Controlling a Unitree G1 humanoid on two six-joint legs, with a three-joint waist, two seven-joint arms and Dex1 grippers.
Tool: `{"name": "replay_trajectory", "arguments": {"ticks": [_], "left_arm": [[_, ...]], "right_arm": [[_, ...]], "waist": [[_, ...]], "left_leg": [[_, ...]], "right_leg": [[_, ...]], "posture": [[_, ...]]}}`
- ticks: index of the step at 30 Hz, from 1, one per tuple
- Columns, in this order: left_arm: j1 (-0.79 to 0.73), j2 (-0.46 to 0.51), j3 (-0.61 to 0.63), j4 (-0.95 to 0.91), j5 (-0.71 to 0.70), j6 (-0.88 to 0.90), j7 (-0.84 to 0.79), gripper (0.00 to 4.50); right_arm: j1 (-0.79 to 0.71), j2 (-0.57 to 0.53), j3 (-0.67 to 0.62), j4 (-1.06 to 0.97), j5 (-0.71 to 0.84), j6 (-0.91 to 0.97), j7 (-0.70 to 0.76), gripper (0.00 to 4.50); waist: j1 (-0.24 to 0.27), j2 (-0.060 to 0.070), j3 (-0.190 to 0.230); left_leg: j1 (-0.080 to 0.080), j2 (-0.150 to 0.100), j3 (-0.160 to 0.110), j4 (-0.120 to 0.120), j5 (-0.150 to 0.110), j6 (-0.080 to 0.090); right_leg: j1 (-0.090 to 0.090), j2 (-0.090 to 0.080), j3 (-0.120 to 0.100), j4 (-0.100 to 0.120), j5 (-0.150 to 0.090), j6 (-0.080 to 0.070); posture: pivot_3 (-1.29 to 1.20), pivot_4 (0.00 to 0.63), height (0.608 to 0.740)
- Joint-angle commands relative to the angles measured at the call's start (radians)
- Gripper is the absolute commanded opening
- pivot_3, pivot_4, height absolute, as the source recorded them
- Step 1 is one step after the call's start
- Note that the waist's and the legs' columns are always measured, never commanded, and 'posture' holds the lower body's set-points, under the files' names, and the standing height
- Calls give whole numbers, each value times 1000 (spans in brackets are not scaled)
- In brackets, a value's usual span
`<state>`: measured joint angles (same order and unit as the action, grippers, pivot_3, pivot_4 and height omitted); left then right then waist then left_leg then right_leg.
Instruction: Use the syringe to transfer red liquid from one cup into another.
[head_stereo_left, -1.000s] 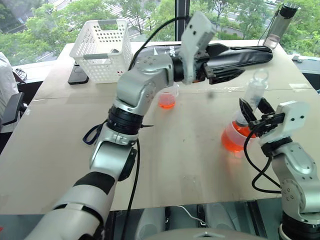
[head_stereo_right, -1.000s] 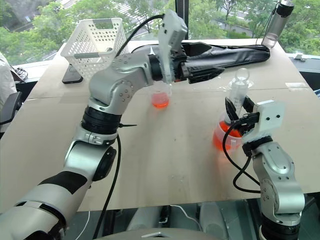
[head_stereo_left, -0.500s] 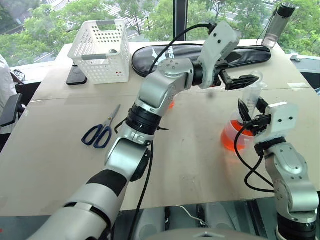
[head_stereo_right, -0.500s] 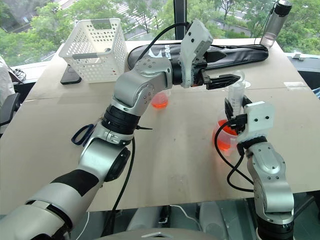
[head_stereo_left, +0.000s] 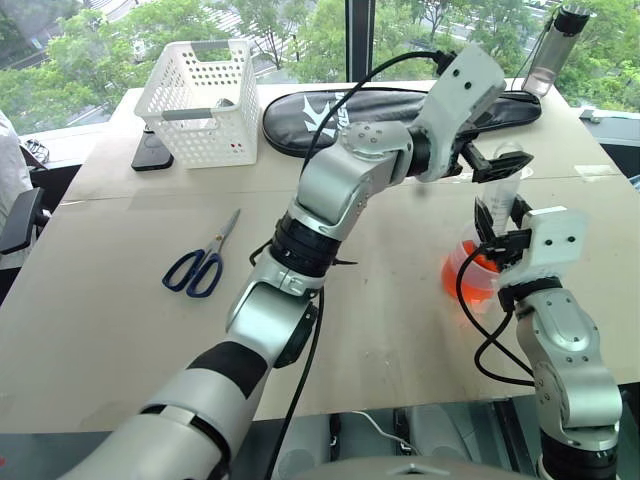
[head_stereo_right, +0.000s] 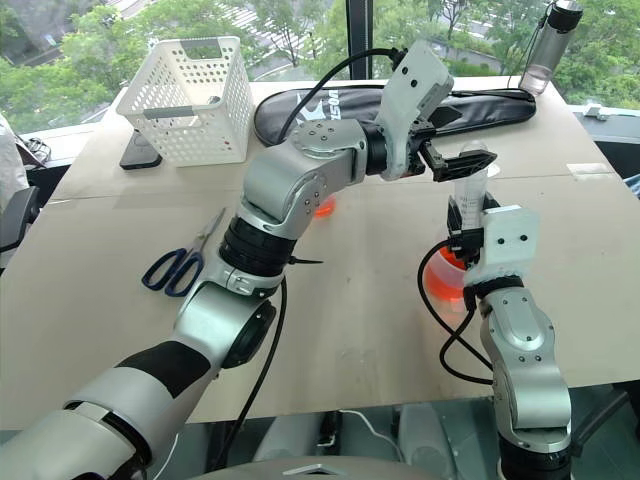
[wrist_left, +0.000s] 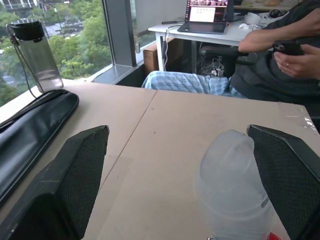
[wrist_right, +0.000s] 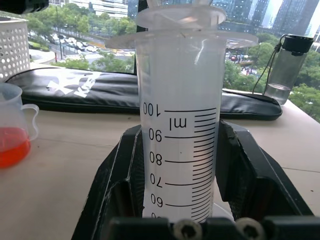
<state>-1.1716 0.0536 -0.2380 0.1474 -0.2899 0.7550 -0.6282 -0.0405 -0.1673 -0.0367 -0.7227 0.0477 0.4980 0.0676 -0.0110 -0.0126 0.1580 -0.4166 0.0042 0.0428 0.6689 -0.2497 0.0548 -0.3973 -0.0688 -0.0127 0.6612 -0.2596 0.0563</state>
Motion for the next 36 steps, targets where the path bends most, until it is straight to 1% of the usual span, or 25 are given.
{"name": "replay_trajectory", "arguments": {"ticks": [1, 14, 17, 26, 32, 35, 36], "left_arm": [[-10, 20, 32, -66, -10, 21, 3, 4500], [6, 55, 29, -132, -39, 83, -3, 4500], [4, 55, 30, -123, -38, 82, 2, 4500], [-22, 16, 0, -17, 22, 8, 36, 4500], [-40, -41, -8, 50, 58, -58, 57, 4500], [-46, -62, -9, 70, 62, -77, 42, 3743], [-45, -65, -12, 72, 63, -80, 34, 3358]], "right_arm": [[-14, 7, -29, -44, -2, -14, -18, 1508], [-20, 29, -52, -45, 18, 0, -24, 1496], [-22, 23, -46, -43, 16, -4, -17, 1496], [-19, 15, -12, -47, 1, -19, -5, 1496], [-8, 14, 10, -55, -14, -22, -5, 1495], [-12, 15, 19, -51, -21, -23, -6, 1495], [-12, 16, 21, -50, -22, -24, -6, 1495]], "waist": [[0, 0, 0], [1, 0, 0], [1, 0, 0], [1, 0, 0], [2, 0, 0], [1, 0, 0], [1, 0, 0]], "left_leg": [[0, 0, 0, 0, 0, 0], [0, 0, 0, 0, 0, 0], [0, 0, 0, 0, 0, 0], [0, 0, 0, 0, 0, 0], [0, 0, 0, 0, 0, 0], [0, 0, 0, 0, 0, 0], [0, 0, 0, 0, 0, 0]], "right_leg": [[0, 0, 0, 0, 0, 0], [0, 0, 0, 0, 0, 0], [0, 0, 0, 0, 0, 0], [0, 0, 0, 1, 0, 0], [0, 0, 0, 0, 0, 0], [0, 0, 0, 0, 0, 0], [0, 0, 0, 0, 0, 0]], "posture": [[0, 150, 724], [0, 150, 724], [0, 150, 724], [0, 150, 724], [0, 150, 724], [0, 150, 724], [0, 150, 724]]}}
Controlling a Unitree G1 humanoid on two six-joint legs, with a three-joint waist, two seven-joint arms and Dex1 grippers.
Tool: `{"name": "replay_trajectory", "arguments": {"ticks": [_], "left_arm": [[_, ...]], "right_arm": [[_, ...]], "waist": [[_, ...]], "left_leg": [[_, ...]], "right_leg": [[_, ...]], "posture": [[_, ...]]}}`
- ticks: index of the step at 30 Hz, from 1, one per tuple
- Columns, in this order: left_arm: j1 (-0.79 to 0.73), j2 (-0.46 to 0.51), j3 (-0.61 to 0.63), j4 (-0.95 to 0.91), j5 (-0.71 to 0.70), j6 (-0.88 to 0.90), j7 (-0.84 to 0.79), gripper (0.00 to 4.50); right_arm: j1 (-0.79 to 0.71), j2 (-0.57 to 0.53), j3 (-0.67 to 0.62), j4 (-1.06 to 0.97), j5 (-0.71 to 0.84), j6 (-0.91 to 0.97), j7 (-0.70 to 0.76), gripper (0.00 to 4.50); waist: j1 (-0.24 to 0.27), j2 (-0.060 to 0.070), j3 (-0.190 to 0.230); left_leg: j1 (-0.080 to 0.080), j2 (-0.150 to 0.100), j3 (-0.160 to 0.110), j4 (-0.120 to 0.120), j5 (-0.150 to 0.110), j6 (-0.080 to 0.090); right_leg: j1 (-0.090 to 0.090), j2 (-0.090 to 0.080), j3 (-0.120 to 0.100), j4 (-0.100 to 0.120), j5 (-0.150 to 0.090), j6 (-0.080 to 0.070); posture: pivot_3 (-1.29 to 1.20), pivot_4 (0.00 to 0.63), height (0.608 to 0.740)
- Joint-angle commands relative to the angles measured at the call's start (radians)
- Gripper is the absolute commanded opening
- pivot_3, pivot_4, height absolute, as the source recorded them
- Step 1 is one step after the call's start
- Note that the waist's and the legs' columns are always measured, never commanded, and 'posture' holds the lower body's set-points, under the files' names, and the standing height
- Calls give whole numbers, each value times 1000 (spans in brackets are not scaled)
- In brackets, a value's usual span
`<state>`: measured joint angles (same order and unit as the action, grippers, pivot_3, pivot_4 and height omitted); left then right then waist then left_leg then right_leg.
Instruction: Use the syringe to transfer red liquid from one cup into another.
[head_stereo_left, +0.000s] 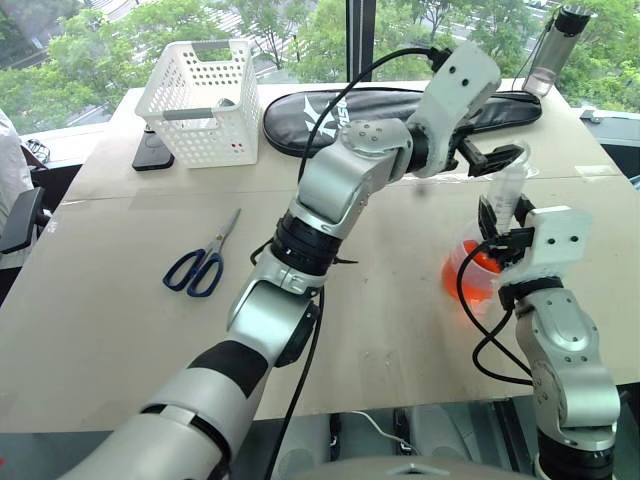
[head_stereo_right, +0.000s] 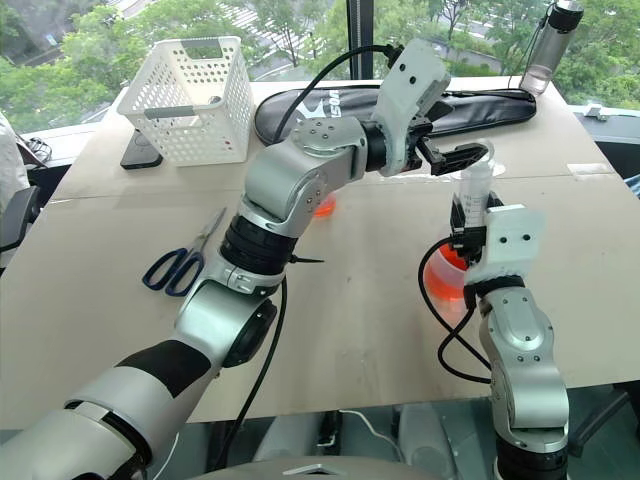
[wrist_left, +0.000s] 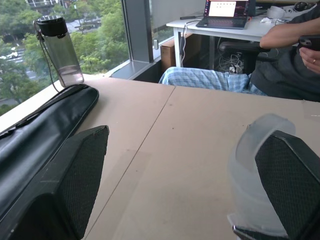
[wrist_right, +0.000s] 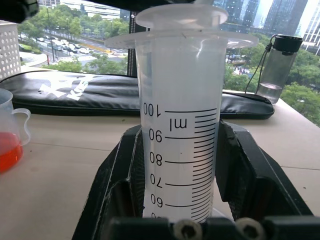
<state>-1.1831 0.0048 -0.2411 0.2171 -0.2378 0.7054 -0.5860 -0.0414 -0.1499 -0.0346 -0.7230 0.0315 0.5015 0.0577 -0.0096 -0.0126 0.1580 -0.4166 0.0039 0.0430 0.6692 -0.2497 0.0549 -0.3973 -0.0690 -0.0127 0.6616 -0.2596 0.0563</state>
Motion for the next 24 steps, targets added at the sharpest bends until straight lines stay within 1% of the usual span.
{"name": "replay_trajectory", "arguments": {"ticks": [1, 5, 7, 12, 17, 24], "left_arm": [[-31, -19, -11, 1, 10, -31, -17, 2891], [-20, -31, -13, 0, 6, -43, -43, 914], [-15, -37, -11, -2, 4, -41, -47, 18], [-3, -57, 11, -12, -20, -22, -45, 0], [-2, -72, 33, -28, -30, -42, -46, 0], [26, -67, 3, -66, -14, -84, -70, 0]], "right_arm": [[-11, 0, 20, -50, -7, -29, 3, 1495], [-14, 6, 20, -47, -7, -33, 3, 1494], [-15, 8, 20, -46, -7, -33, 4, 1494], [-15, 14, 14, -43, 3, -33, 9, 1494], [-13, 12, 15, -42, 13, -26, 18, 1494], [4, -9, 18, -46, 22, -17, 38, 1494]], "waist": [[0, 0, 0], [0, 0, 0], [-1, 0, 0], [0, 0, 0], [0, 0, 0], [0, 0, 0]], "left_leg": [[0, 0, 0, 0, 0, 0], [0, 0, 0, 0, 0, 0], [0, 0, 0, 0, 0, 0], [0, 0, 0, 0, 0, 0], [0, 0, 0, 0, 0, 0], [0, 0, 0, 0, 0, 0]], "right_leg": [[0, 0, 0, 0, 0, 0], [0, 0, 0, 0, 0, 0], [0, 0, 0, 0, 0, 0], [0, 0, 0, 0, 0, 0], [0, 0, 0, 0, 0, 0], [0, 0, 0, 0, 0, 0]], "posture": [[0, 150, 724], [0, 150, 724], [0, 150, 724], [0, 150, 724], [0, 150, 724], [0, 150, 724]]}}
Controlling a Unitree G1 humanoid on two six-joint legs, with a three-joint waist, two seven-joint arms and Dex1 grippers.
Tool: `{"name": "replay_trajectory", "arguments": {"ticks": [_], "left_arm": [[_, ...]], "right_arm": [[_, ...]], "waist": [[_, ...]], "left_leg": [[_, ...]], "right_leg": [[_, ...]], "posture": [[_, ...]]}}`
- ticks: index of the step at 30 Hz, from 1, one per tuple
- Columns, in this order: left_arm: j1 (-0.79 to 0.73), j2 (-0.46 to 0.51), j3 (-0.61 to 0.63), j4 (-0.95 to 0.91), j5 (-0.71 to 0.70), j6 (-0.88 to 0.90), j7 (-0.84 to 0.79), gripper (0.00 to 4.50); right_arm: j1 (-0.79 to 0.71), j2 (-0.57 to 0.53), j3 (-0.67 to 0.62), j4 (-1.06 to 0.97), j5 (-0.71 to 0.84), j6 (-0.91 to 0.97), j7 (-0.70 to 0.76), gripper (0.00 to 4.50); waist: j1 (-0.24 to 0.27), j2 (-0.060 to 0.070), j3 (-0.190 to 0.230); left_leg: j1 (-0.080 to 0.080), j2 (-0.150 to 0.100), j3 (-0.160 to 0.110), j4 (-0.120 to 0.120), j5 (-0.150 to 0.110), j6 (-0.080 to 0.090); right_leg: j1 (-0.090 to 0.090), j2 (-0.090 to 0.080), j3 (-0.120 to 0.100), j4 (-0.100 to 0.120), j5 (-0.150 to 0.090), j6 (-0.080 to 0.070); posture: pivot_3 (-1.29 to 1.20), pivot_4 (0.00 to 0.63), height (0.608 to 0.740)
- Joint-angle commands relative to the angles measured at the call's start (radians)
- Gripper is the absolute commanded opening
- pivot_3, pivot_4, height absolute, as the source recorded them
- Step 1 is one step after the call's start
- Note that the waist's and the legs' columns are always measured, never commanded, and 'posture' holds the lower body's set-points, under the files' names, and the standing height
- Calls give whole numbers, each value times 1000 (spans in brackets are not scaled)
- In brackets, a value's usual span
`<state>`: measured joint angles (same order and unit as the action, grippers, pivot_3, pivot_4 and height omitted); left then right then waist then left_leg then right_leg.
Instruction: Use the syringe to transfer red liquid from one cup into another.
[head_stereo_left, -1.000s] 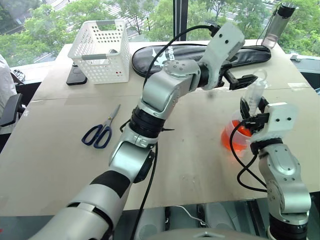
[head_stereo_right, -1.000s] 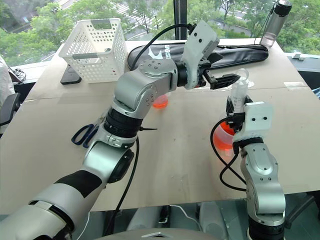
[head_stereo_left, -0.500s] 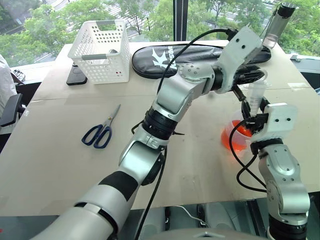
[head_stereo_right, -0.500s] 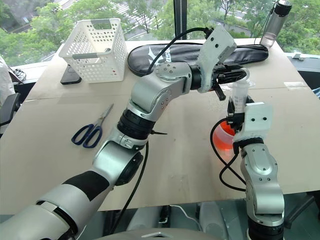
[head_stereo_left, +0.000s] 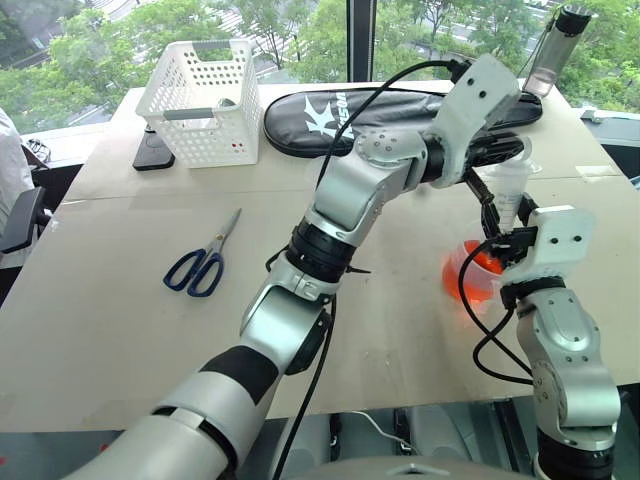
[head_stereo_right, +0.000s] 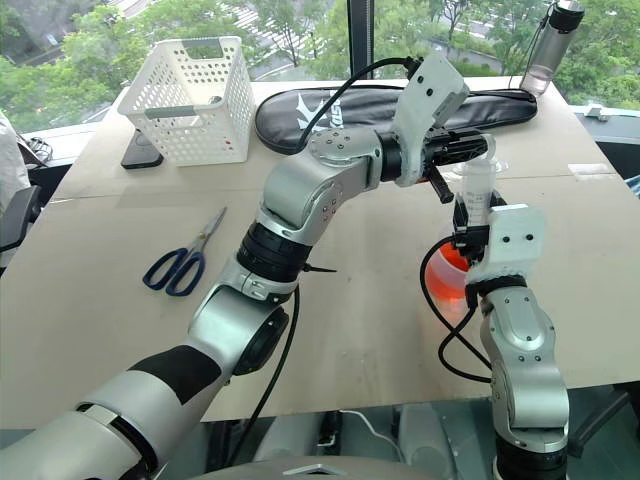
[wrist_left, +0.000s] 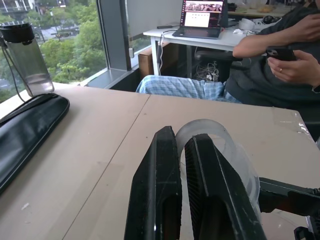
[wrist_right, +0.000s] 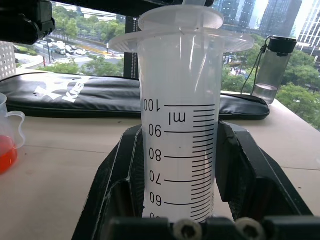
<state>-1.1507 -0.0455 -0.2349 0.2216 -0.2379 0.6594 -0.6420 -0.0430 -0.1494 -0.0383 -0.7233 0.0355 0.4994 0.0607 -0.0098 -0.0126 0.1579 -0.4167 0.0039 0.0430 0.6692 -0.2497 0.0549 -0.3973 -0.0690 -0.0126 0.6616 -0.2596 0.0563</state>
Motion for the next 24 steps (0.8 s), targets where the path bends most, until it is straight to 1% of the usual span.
{"name": "replay_trajectory", "arguments": {"ticks": [1, 10, 16, 18, 24], "left_arm": [[-1, -14, -9, -79, -12, -44, -19, 0], [16, -3, -36, -118, 8, -125, -60, 0], [30, -1, -47, -140, 10, -153, -81, 0], [33, 0, -49, -142, 11, -157, -85, 0], [36, 3, -52, -147, 12, -158, -90, 0]], "right_arm": [[8, -12, 22, -49, 20, -13, 36, 1494], [45, -49, 12, -83, 78, 28, 87, 1494], [74, -107, -31, -126, 126, 66, 119, 1494], [79, -124, -46, -129, 139, 81, 125, 1494], [63, -169, -94, -147, 187, 129, 139, 1494]], "waist": [[0, 0, 0], [1, 0, 0], [3, 0, 0], [2, 0, 0], [3, 0, 0]], "left_leg": [[0, 0, 0, 0, 0, 0], [0, 0, 0, 0, 0, 0], [0, 0, 0, 0, 0, 1], [0, 0, 0, 0, -2, 4], [0, 0, 0, 0, -2, 4]], "right_leg": [[0, 0, 0, 0, 0, 0], [0, 0, 0, 0, 0, 0], [0, 0, 0, 0, 0, 0], [0, 0, 0, 0, 0, 0], [0, 0, 0, 0, 0, 0]], "posture": [[0, 150, 724], [0, 150, 724], [0, 150, 724], [0, 150, 724], [0, 150, 724]]}}
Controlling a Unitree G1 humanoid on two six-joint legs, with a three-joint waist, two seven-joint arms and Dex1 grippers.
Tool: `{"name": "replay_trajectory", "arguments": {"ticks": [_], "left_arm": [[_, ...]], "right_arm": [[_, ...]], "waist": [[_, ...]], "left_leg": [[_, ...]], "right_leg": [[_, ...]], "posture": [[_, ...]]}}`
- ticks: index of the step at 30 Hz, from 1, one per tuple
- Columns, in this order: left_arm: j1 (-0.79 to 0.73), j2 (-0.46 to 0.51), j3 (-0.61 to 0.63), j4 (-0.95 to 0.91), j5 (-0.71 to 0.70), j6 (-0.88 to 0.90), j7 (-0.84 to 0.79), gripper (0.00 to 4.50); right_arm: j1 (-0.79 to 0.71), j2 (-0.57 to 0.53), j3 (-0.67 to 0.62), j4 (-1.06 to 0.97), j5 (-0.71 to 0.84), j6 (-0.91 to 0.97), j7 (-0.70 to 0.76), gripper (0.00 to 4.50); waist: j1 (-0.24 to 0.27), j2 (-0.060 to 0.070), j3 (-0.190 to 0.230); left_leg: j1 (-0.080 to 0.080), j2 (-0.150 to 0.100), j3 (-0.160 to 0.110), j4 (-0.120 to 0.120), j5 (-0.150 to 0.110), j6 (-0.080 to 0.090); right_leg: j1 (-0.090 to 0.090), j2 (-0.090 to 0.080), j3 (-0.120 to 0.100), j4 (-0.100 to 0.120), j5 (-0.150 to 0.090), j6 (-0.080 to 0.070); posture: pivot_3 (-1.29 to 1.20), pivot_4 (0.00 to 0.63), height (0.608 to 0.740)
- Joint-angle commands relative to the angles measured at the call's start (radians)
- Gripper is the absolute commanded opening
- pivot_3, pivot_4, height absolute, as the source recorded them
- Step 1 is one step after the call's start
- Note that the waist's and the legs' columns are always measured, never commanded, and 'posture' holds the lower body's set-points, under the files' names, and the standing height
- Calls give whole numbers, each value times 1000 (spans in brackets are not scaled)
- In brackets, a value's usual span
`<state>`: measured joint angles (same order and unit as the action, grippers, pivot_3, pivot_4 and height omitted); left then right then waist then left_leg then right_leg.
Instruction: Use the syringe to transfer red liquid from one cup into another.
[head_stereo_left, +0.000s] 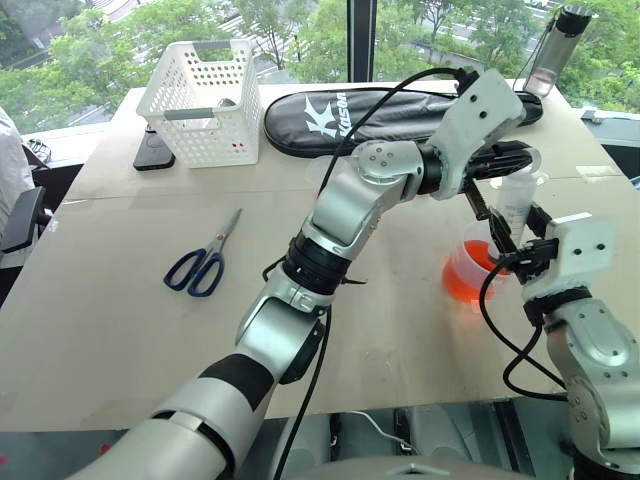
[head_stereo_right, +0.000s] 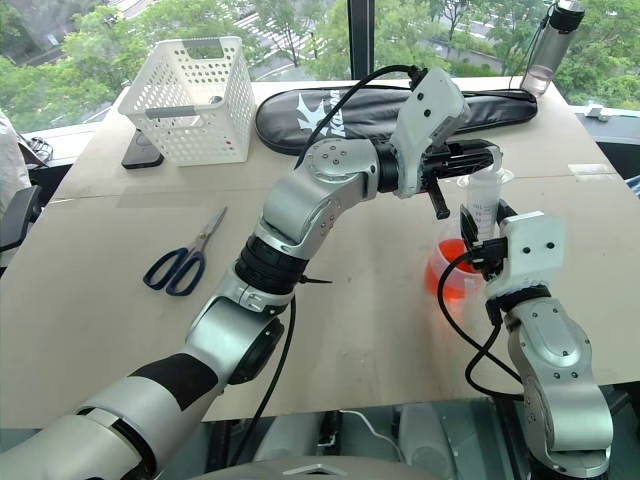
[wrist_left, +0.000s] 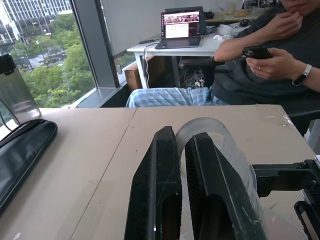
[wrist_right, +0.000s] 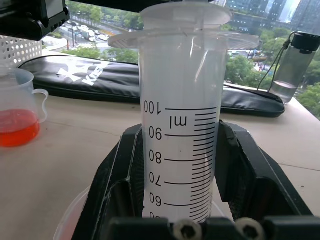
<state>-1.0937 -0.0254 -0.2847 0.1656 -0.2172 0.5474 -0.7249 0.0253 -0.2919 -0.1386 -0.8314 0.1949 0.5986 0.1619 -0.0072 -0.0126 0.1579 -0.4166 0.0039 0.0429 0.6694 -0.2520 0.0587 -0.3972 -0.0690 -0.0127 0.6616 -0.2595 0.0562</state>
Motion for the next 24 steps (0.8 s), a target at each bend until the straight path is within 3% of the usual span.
{"name": "replay_trajectory", "arguments": {"ticks": [1, 8, 13, 24], "left_arm": [[-20, -17, -3, -93, -10, -44, -8, 0], [-9, -6, -6, -109, -13, -41, -14, 0], [-4, -6, -11, -110, -10, -45, -16, 0], [8, 6, -27, -122, 3, -67, -26, 0]], "right_arm": [[-16, -30, -2, -42, 31, 41, 30, 1494], [-76, -44, -103, -77, 182, 167, 52, 1494], [-89, -101, -112, -82, 185, 199, 52, 3712], [-52, -170, -224, -102, 273, 238, 100, 3712]], "waist": [[0, 0, 0], [1, 0, 0], [4, 0, 0], [4, 0, 0]], "left_leg": [[0, 0, 0, 0, 0, 0], [0, 0, 0, 0, 0, 0], [0, 0, 0, 0, 0, 0], [0, 0, 0, 0, 0, 1]], "right_leg": [[0, 0, 0, 0, 0, 0], [0, 0, 0, 0, 0, 0], [0, 0, 0, 0, 0, 0], [0, 0, 0, 0, 0, 0]], "posture": [[0, 150, 724], [0, 150, 724], [0, 150, 724], [0, 150, 724]]}}
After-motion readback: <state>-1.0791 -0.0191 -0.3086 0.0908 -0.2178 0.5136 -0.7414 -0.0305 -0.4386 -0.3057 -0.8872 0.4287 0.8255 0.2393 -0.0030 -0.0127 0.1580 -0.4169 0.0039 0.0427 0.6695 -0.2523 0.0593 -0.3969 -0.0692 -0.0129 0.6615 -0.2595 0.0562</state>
